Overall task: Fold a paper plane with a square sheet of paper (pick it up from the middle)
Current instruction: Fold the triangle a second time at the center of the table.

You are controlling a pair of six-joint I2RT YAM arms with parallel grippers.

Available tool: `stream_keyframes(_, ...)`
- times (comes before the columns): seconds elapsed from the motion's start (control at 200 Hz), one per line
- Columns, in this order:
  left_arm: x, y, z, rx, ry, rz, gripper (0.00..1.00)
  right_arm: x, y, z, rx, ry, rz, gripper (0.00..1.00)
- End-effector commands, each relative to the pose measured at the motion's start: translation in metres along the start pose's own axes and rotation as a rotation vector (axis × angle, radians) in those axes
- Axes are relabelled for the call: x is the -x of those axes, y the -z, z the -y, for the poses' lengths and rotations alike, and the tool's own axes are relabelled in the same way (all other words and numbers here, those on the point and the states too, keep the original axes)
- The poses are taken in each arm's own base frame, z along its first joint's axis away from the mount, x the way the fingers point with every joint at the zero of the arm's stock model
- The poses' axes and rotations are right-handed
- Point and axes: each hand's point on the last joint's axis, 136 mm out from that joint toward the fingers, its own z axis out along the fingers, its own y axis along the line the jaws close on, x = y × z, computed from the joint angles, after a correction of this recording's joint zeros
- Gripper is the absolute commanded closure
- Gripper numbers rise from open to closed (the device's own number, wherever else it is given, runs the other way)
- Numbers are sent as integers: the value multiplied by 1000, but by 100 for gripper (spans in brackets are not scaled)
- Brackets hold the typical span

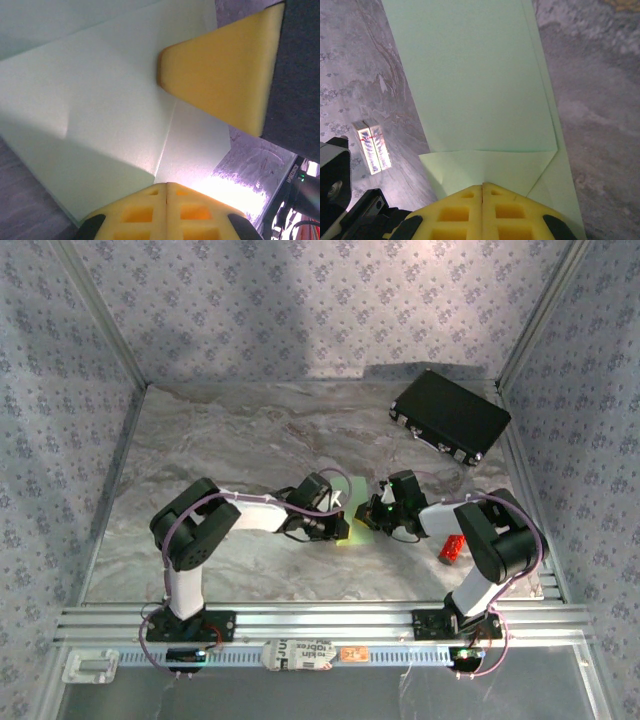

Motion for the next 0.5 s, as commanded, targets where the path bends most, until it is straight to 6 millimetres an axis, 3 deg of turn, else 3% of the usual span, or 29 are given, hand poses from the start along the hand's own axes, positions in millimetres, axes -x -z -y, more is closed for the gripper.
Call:
stream_keyframes(0.0, -12, -3, -16, 35, 25, -17, 97, -10, 1, 37, -133, -59, -16, 100)
stream_keyframes(0.495, -44, 16, -38, 86, 29, -36, 97, -10, 1, 37, -135, -59, -17, 100)
